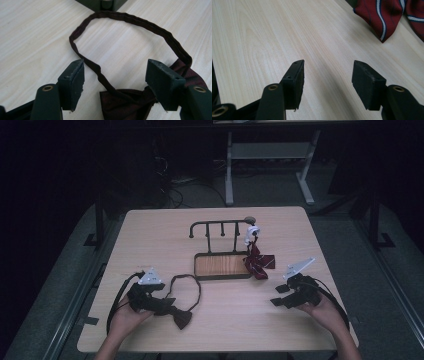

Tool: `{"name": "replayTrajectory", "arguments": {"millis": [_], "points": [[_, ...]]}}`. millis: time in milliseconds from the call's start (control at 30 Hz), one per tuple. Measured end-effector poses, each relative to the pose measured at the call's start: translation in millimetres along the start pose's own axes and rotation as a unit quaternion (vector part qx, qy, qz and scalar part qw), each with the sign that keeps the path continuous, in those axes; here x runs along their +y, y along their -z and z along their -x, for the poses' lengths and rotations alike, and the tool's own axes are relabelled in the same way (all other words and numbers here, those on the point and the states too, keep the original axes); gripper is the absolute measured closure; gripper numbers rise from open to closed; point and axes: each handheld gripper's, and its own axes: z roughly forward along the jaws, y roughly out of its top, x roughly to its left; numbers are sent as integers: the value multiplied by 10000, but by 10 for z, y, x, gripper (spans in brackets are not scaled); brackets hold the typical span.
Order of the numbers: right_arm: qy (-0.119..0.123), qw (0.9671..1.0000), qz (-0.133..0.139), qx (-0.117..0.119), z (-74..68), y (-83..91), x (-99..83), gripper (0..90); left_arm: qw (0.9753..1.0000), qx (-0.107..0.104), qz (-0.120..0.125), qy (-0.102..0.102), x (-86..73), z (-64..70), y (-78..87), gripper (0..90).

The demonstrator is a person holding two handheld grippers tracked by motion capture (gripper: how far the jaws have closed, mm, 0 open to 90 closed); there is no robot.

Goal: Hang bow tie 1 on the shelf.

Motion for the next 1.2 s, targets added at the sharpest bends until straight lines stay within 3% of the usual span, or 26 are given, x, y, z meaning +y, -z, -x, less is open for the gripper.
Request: {"name": "replayTrajectory", "arguments": {"millis": [300,400,500,833,967,1200], "points": [[18,10000,0,12,13,-1,-19,422,9997,148,-117,-167,252,-126,18,423],[46,10000,-6,-12,3,0,-15,421,9997,112,-136,-163,298,-165,4,437],[29,10000,14,-8,4,6,-15,418,9994,56,-303,-161,369,-222,-62,445],[27,10000,-7,14,2,-8,-18,417,9974,-146,-707,85,340,-455,-345,428],[22,10000,23,-26,13,2,-18,417,9967,-14,-808,49,367,-492,-388,433],[6,10000,51,-16,-10,6,-2,418,9972,51,-747,-8,446,-485,-410,536]]}}
